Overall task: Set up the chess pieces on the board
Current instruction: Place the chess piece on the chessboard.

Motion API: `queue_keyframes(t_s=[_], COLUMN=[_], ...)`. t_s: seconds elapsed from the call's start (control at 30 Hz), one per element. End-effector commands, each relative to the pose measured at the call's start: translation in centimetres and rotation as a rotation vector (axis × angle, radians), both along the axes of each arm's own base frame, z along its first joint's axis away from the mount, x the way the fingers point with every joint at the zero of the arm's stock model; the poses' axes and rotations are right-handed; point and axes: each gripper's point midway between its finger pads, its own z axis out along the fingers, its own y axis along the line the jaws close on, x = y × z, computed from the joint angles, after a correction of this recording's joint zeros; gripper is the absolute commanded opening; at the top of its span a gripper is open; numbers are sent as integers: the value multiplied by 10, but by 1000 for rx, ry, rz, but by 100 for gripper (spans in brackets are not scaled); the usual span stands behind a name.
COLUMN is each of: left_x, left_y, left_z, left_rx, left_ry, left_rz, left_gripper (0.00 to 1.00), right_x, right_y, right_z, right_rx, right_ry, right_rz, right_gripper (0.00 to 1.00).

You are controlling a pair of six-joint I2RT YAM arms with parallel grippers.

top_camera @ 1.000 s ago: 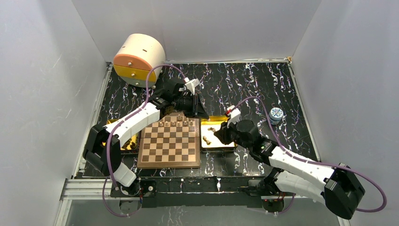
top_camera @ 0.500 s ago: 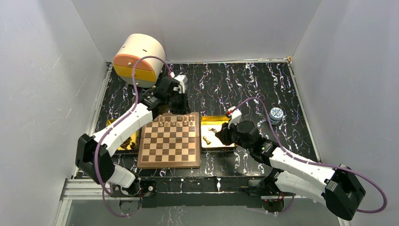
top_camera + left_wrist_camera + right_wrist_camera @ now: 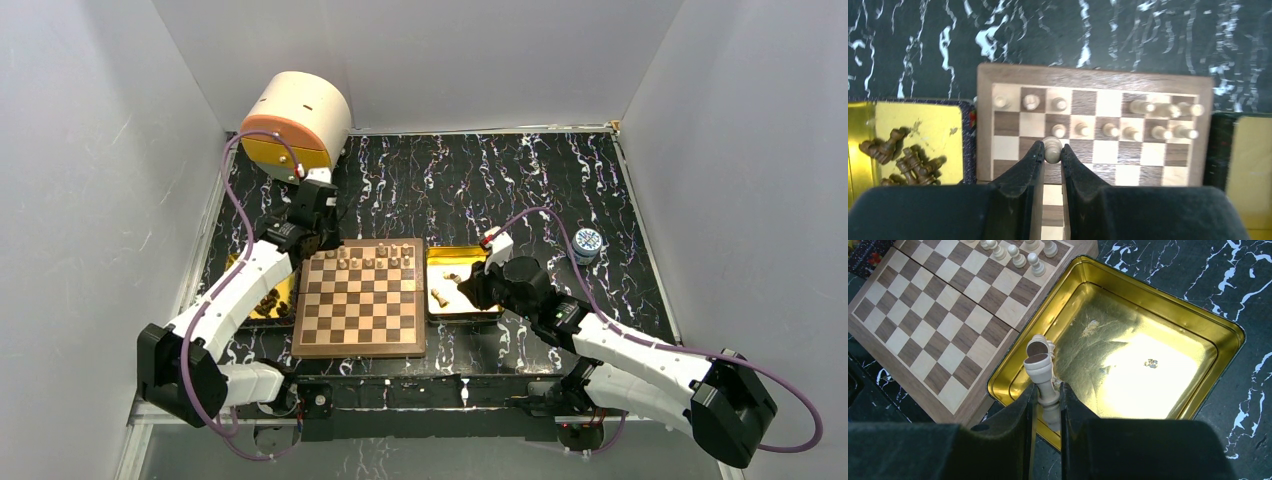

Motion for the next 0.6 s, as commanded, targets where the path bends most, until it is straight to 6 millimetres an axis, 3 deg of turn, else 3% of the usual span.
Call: queue_keyframes(t_s=[0.0,0.3,0.57], left_x=[0,-6,-7], left_y=[31,51,58], left_z=[-10,-58,-78], left_rx=[-12,-137,-160], left_ry=[-41,33,26], left_rz=[151,321,365], left_gripper=[0,0,0], right_x=[7,8,9], right_y=[8,9,9], right_z=[27,27,27], right_rx=[59,56,57], right_ry=[-58,-63,-64], right_rz=[0,2,2], right_gripper=[11,11,11])
